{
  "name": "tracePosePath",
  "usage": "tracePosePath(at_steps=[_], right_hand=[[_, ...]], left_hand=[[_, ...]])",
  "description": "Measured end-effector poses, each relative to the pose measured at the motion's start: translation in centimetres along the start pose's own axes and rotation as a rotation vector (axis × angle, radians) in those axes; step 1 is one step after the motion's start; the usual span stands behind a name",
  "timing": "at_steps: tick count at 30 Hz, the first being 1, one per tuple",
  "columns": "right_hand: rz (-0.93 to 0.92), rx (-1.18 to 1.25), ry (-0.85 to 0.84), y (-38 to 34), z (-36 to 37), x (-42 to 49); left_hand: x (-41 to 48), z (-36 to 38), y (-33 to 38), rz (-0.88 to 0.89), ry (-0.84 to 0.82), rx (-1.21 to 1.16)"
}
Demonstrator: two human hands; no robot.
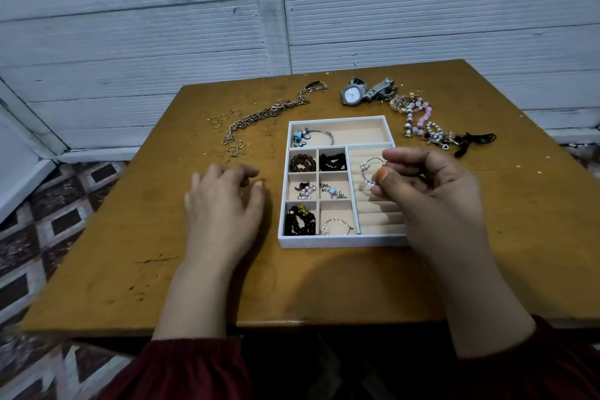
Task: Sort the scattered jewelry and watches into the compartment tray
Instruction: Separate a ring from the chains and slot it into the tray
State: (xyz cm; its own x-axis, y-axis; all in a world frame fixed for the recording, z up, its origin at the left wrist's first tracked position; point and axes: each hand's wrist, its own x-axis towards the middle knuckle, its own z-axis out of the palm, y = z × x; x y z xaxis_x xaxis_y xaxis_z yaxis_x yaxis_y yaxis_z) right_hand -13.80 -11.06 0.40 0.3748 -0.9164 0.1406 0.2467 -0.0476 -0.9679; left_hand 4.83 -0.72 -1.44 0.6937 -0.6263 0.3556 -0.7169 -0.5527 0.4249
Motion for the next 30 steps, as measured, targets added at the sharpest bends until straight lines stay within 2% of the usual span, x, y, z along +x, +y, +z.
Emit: tracePosePath(at_steps=[3,6,12,17,21,30], right_hand=[[-0.004,-0.032,-0.026,-0.1,0.2,0.0],[-0.010,-0.082,-0.071,0.2,0.6,-0.2],[-0.050,-0.297,-0.138,0.8,1.2,-0.6],[-0.125,-0.478,-0.206,0.7,1.7,-0.8],[-0.205,-0.761,-0.266,0.6,2.0,-0.9],[-0.141,-0.903,-0.346,-0.2,1.6,-0.4]], left_hand=[[-0.2,0.4,-0.8,-0.055,-0.091,0.089],[-0.3,0.9,-0.9,-0.022,-0.182,0.135],[-0.2,1.4,-1.1,-0.031,-0.329,0.198],[-0.1,1.4,-1.1,-0.020,-0.347,0.218],[-0.1,1.4,-1.3,-0.014,-0.335,0.220],[0.0,1.5,-1.4,-0.013,-0.322,0.204]])
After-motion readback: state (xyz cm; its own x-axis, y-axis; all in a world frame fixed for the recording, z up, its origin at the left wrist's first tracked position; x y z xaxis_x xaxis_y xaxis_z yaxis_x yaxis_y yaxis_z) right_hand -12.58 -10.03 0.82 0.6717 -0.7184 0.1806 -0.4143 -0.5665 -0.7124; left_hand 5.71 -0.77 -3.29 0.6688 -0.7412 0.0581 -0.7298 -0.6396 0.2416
